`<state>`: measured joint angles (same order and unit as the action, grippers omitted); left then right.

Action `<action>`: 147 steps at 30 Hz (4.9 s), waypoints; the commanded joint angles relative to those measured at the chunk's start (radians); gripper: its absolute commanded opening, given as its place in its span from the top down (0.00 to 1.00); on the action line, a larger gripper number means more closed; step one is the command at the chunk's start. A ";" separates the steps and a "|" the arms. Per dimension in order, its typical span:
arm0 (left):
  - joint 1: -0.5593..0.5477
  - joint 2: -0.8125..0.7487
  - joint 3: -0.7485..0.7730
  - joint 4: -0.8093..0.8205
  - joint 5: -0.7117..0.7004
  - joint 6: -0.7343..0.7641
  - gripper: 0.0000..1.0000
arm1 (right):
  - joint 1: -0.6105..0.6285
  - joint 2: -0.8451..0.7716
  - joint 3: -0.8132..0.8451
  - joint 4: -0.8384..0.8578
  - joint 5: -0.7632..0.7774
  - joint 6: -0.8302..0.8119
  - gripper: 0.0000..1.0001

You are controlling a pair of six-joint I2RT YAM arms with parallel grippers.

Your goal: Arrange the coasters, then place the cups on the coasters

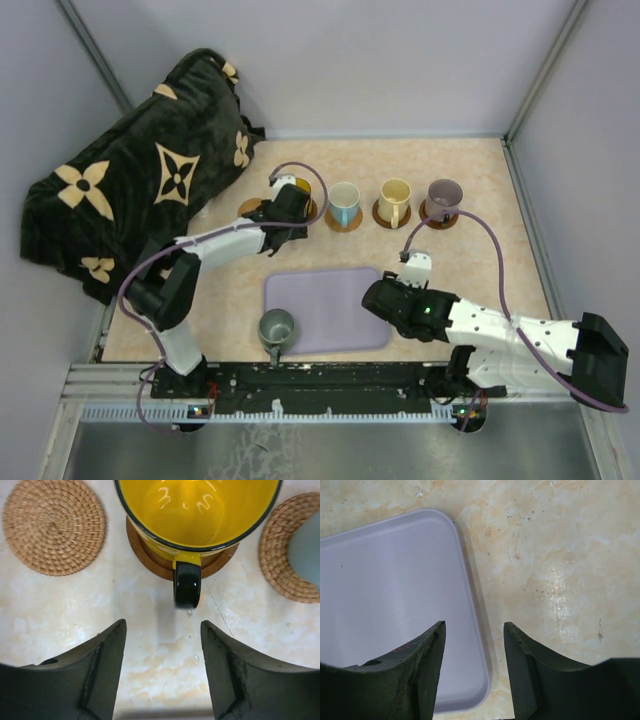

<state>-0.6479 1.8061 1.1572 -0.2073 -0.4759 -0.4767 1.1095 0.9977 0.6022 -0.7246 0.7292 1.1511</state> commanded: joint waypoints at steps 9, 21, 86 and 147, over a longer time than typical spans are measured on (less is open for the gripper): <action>-0.051 -0.404 -0.220 -0.091 0.019 -0.071 0.27 | -0.003 0.041 -0.034 0.086 -0.009 0.023 0.54; -0.259 -0.823 -0.470 -0.339 0.026 -0.276 0.27 | -0.003 0.099 -0.120 0.191 -0.075 0.049 0.64; -0.624 -0.815 -0.490 -0.637 0.280 -0.483 0.30 | 0.050 0.087 -0.104 0.015 -0.175 0.118 1.00; -0.175 -0.832 -0.400 -0.212 -0.166 -0.107 0.81 | 0.049 0.105 0.024 -0.019 0.028 0.026 0.52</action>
<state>-0.9062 0.9722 0.7403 -0.6369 -0.6647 -0.7437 1.1564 1.0893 0.5800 -0.7509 0.6807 1.1877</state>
